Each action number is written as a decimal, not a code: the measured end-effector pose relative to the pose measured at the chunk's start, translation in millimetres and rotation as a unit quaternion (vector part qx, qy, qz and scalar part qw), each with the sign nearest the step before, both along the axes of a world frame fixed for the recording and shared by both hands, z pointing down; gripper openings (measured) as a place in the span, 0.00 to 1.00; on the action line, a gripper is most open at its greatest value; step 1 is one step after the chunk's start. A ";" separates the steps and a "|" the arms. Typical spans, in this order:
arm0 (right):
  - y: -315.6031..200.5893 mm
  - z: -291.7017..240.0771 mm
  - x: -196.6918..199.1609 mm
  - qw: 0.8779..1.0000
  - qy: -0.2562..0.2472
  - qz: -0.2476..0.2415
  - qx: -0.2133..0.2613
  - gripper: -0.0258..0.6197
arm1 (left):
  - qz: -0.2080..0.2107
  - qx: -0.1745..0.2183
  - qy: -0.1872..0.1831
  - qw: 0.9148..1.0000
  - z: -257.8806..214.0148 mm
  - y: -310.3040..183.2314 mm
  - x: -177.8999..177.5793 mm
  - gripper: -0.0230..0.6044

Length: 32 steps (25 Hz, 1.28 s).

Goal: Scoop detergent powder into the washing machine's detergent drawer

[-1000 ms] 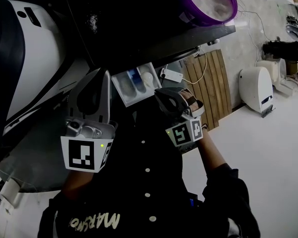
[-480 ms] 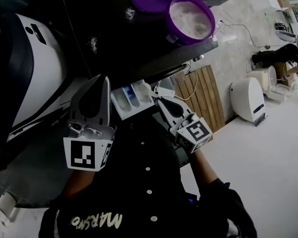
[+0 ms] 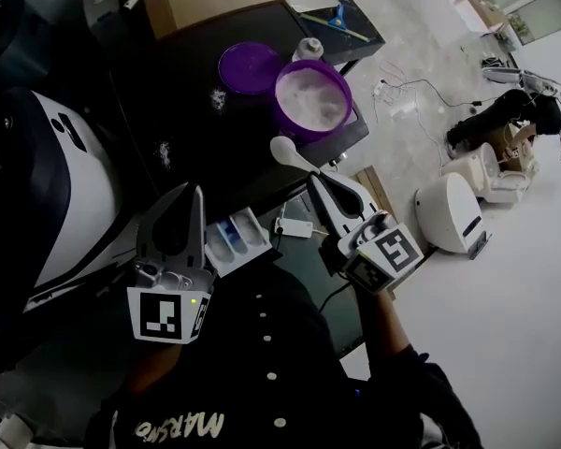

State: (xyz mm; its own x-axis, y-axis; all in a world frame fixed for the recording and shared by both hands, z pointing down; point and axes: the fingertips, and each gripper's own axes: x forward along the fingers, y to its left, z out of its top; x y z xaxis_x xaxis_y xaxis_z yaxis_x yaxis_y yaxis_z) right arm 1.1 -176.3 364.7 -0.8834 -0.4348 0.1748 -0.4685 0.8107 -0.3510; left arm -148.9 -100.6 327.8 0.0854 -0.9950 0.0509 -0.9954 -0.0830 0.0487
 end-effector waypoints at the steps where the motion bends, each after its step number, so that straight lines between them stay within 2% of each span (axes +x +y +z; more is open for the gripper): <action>1: -12.5 -3.1 3.6 1.000 0.003 0.008 0.009 0.09 | 0.002 0.003 -0.001 1.000 -2.8 -1.7 1.6 0.06; 9: -92.4 9.3 27.1 0.993 0.103 0.060 0.025 0.09 | 0.004 0.006 -0.004 1.000 -8.7 -5.1 3.0 0.06; 16: -108.2 41.0 28.6 0.985 0.153 0.083 -0.008 0.09 | -0.006 0.004 -0.014 1.000 -8.9 -5.9 2.9 0.06; 22: -114.6 70.6 27.5 0.967 0.243 0.073 0.002 0.09 | -0.012 0.002 -0.017 1.000 -6.4 -7.6 4.3 0.06; 28: -113.9 71.7 24.8 0.961 0.266 0.072 0.016 0.09 | -0.016 0.002 -0.017 1.000 -7.8 -8.6 3.1 0.06; 31: -108.4 71.8 24.3 0.963 0.261 0.065 0.011 0.09 | -0.017 0.001 -0.016 1.000 -7.4 -8.4 2.1 0.06; 32: -106.5 71.2 23.6 0.964 0.258 0.063 0.008 0.13 | -0.017 0.001 -0.016 1.000 -7.1 -8.5 2.0 0.06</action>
